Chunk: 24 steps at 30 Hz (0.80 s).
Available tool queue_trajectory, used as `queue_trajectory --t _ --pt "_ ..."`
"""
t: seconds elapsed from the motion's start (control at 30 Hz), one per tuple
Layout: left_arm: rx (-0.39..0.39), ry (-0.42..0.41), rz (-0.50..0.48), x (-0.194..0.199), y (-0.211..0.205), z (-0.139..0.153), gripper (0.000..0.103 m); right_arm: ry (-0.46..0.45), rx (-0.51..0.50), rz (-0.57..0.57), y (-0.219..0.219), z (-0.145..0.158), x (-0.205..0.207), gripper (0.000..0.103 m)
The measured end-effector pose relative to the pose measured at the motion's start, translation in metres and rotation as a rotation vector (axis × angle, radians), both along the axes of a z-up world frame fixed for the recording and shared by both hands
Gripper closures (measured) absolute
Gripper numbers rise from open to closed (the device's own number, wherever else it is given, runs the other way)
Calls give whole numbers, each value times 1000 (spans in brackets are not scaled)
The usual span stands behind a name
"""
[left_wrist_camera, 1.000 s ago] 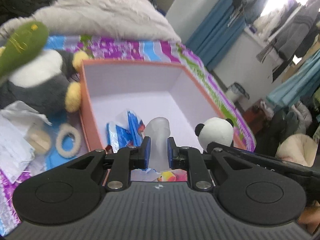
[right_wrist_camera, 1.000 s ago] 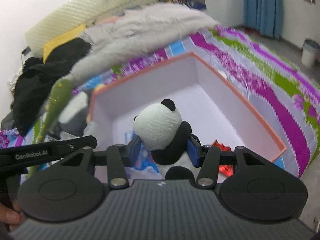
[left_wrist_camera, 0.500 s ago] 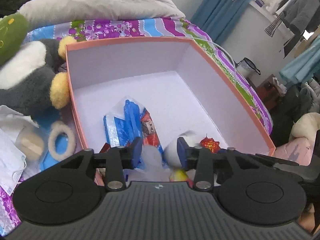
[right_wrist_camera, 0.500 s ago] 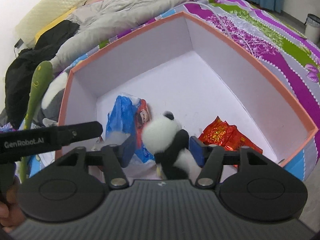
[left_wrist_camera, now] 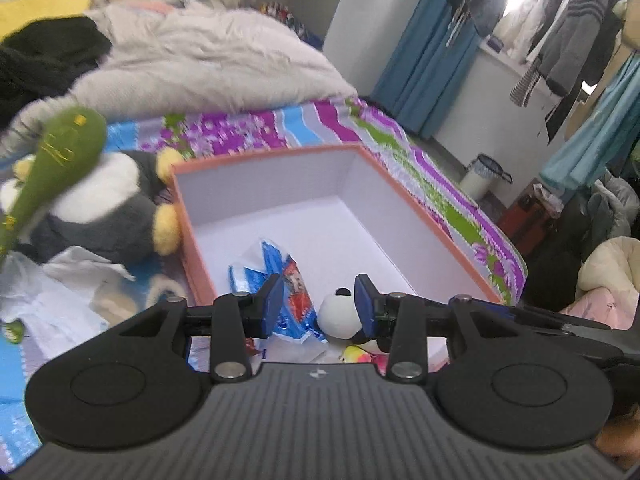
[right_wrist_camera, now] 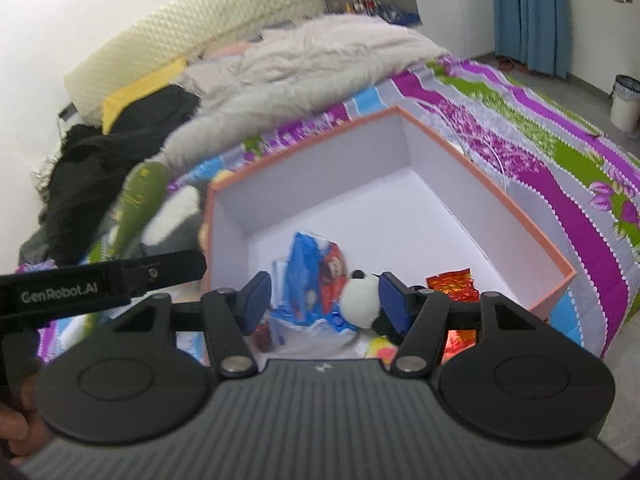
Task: Organize soft objects
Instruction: 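Withdraw both tools from the box back toward the pile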
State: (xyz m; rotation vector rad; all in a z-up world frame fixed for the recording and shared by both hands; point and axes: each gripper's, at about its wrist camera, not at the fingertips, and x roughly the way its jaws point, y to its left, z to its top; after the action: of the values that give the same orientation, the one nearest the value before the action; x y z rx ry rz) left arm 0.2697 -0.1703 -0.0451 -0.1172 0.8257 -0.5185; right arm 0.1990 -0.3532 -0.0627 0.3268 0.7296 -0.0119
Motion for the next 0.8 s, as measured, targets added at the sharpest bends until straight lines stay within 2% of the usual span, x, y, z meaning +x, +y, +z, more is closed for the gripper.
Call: queue_trajectory --t 0.27,0.33,0.47,0.57,0.63,0.8 --pt "-18 -73 67 -54 43 33 58 -72 -28 45 28 31 -39 41" --pt "-18 -90 90 -67 55 39 50 -87 -27 54 34 35 -47 41" --pt "-15 -117 122 -91 76 48 46 -113 -21 85 49 43 -64 41" --pt "-25 -133 154 -110 94 53 33 -122 -28 97 62 46 -76 41" --pt "-34 -144 172 -121 105 54 17 -122 -26 109 72 47 -84 40" --pt "6 -174 209 -145 130 52 10 -117 -14 166 100 42 -101 41"
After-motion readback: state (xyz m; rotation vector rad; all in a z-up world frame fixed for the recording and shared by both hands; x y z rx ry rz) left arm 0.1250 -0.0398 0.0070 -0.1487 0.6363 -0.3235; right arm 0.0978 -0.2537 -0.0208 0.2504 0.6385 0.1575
